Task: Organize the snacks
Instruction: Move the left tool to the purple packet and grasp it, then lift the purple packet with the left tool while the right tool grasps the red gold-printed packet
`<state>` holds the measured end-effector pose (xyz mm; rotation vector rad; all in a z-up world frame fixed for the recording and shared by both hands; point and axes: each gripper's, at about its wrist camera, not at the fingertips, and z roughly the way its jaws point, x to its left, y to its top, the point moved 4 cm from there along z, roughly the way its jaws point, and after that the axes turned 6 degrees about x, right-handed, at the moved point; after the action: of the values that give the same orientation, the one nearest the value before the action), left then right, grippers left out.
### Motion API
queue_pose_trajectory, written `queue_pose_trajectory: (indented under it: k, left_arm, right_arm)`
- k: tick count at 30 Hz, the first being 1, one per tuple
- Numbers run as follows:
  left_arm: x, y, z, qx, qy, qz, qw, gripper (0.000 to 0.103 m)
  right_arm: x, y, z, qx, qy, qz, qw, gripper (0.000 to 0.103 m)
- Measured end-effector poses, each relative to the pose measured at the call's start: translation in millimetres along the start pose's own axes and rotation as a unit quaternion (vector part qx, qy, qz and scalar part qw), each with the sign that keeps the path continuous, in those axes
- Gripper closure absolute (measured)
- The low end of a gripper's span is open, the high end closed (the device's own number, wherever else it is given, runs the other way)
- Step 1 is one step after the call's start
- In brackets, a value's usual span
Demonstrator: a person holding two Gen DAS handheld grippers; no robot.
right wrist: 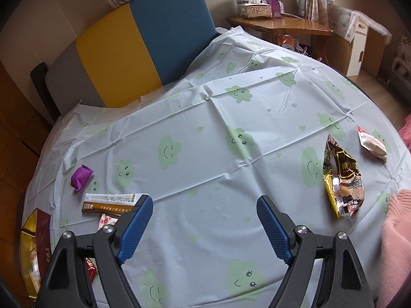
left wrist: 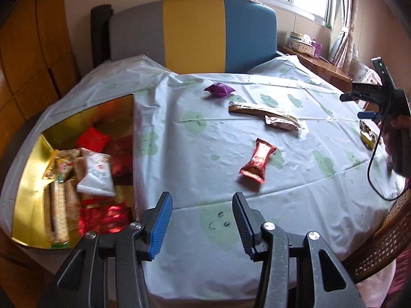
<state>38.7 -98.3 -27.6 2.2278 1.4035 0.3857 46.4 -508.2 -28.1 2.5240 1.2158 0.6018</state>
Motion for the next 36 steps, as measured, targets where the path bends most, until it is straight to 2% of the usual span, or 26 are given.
queue_pose_trajectory:
  k: [6, 12, 16, 19, 22, 24, 28, 33, 34, 36]
  left_arm:
    - [-6, 34, 17, 0.017, -0.031, -0.001, 0.9994, 0.054]
    - [-15, 101, 56, 0.036, -0.057, 0.003, 0.9977, 0.053]
    - [-25, 144, 91, 0.049, -0.05, 0.027, 0.9972, 0.052]
    - [-29, 174, 122, 0.057, -0.041, 0.048, 0.9964, 0.043]
    - [-33, 195, 150, 0.069, -0.031, 0.062, 0.9951, 0.042]
    - [-35, 207, 165, 0.073, -0.022, 0.069, 0.9947, 0.042]
    - [-39, 226, 194, 0.084, -0.029, 0.065, 0.9939, 0.042]
    - [-41, 235, 225, 0.11, -0.025, 0.053, 0.9923, 0.042]
    - [-39, 236, 230, 0.111, -0.021, 0.05, 0.9923, 0.044]
    - [-34, 235, 233, 0.107, -0.017, 0.042, 0.9933, 0.061]
  right_arm:
    - [4, -1, -1, 0.001, 0.006, -0.007, 1.0, 0.018]
    - [10, -1, -1, 0.004, 0.021, -0.018, 1.0, 0.017]
    - [13, -1, 0, 0.008, 0.032, -0.022, 0.999, 0.016]
    - [13, 0, 2, 0.014, 0.041, -0.019, 0.999, 0.016]
    - [14, -1, 4, 0.023, 0.055, -0.017, 0.998, 0.016]
    - [16, -1, 5, 0.026, 0.059, -0.018, 0.998, 0.016]
    - [18, -3, 7, 0.034, 0.066, -0.023, 0.997, 0.015]
    - [22, -6, 10, 0.044, 0.072, -0.031, 0.996, 0.014]
    - [23, -6, 11, 0.046, 0.07, -0.033, 0.996, 0.014]
    - [23, -7, 12, 0.048, 0.069, -0.034, 0.996, 0.014]
